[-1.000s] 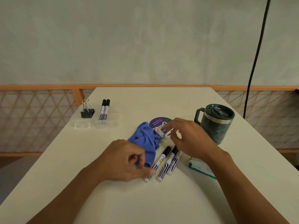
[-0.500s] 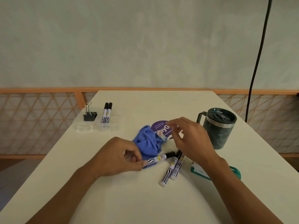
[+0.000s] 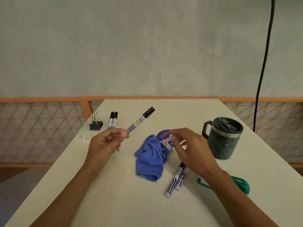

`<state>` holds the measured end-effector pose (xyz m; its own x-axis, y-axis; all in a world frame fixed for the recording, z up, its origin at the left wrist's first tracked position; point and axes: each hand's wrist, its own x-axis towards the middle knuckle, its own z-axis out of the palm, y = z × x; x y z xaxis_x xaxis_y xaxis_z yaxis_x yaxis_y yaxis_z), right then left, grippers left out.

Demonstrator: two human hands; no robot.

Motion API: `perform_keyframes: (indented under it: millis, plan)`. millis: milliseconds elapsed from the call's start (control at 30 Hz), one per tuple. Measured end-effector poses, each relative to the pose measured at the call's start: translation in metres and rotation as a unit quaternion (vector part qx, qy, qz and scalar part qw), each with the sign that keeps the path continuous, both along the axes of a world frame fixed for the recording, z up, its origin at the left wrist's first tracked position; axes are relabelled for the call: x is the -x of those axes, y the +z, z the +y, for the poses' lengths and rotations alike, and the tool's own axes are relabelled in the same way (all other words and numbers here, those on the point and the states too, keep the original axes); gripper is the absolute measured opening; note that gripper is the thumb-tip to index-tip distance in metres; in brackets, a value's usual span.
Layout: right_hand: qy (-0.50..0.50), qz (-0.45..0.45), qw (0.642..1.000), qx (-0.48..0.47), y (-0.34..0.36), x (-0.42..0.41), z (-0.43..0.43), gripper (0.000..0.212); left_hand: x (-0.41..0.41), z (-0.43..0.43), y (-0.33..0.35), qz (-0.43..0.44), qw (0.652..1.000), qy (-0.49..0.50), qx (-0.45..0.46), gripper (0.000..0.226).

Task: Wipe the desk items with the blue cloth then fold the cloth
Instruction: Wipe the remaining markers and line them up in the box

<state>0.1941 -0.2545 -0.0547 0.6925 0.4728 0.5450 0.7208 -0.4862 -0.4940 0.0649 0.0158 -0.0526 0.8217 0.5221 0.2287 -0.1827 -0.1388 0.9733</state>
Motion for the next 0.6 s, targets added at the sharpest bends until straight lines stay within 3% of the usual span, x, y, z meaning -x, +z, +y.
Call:
perform_keyframes:
  millis: [100,233,433,600]
  plan:
    - [0.042,0.11,0.991,-0.067,0.002,0.023,0.017,0.027,-0.002,-0.005,-0.003,0.002,1.0,-0.006,0.023,0.015]
    - [0.059,0.275,0.936,-0.21,0.005,0.043,0.037,0.038,-0.004,-0.013,-0.007,0.02,0.998,-0.043,-0.046,0.021]
    - [0.069,0.322,0.881,-0.339,0.011,0.046,0.039,0.023,0.001,-0.024,-0.007,0.023,0.983,-0.09,-0.156,0.012]
    - [0.091,0.326,0.882,-0.328,0.011,0.045,0.038,0.025,0.002,-0.029,-0.007,0.01,0.979,-0.049,-0.2,0.009]
